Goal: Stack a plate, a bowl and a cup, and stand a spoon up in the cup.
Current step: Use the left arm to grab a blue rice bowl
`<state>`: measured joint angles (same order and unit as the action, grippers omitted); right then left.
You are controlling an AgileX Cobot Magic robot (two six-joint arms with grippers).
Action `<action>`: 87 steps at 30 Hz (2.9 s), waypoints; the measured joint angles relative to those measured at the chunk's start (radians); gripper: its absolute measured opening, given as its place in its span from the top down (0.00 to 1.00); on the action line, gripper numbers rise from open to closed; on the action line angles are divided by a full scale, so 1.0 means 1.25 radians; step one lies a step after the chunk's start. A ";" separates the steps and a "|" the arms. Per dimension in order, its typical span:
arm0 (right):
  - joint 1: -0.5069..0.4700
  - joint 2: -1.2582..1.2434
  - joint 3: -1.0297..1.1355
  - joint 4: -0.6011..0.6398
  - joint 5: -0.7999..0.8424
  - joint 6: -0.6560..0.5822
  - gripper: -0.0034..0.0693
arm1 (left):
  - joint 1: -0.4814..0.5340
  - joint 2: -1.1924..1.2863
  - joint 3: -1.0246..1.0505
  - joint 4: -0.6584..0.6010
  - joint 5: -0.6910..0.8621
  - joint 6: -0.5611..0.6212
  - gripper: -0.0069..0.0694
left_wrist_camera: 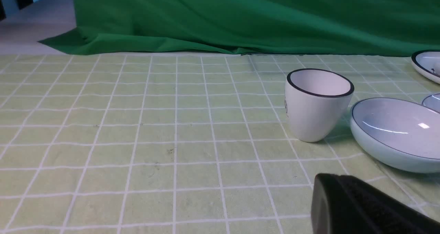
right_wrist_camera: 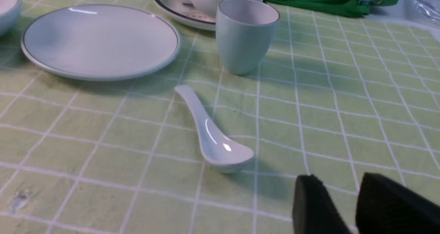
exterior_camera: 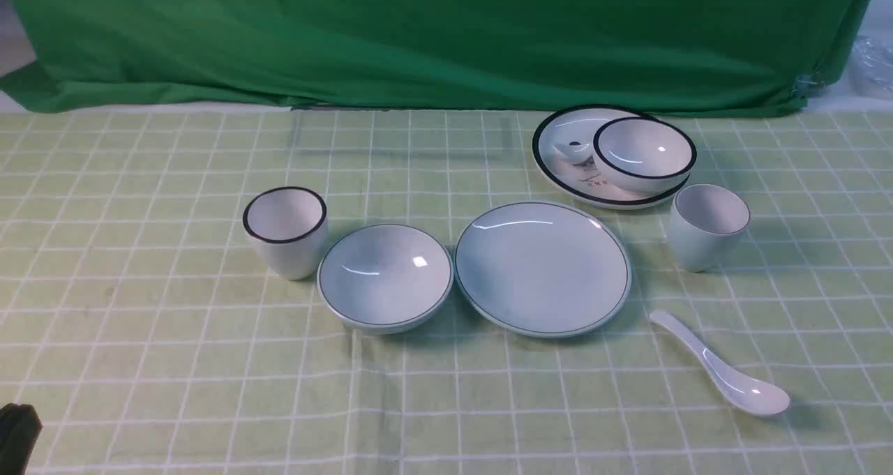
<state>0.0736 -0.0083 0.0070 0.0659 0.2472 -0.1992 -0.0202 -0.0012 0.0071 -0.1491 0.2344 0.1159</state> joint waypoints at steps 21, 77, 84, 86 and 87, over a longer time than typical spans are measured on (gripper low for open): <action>0.000 0.000 0.000 0.000 0.000 0.000 0.63 | 0.000 0.000 0.000 -0.221 -0.093 -0.070 0.90; 0.104 0.418 -0.513 0.195 0.367 -0.038 0.82 | -0.481 1.456 -1.065 0.100 0.524 0.296 0.55; 0.104 0.420 -0.513 0.197 0.402 -0.045 0.82 | -0.479 1.546 -1.084 0.231 0.443 0.280 0.40; 0.104 0.420 -0.513 0.197 0.406 -0.045 0.82 | -0.479 1.554 -1.084 0.231 0.440 0.280 0.42; 0.104 0.420 -0.513 0.197 0.410 -0.045 0.82 | -0.479 1.565 -1.084 0.225 0.440 0.280 0.49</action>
<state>0.2030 0.5172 -0.6338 0.3121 0.7600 -0.2549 -0.6183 1.9549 -1.3484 0.1320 0.7839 0.4654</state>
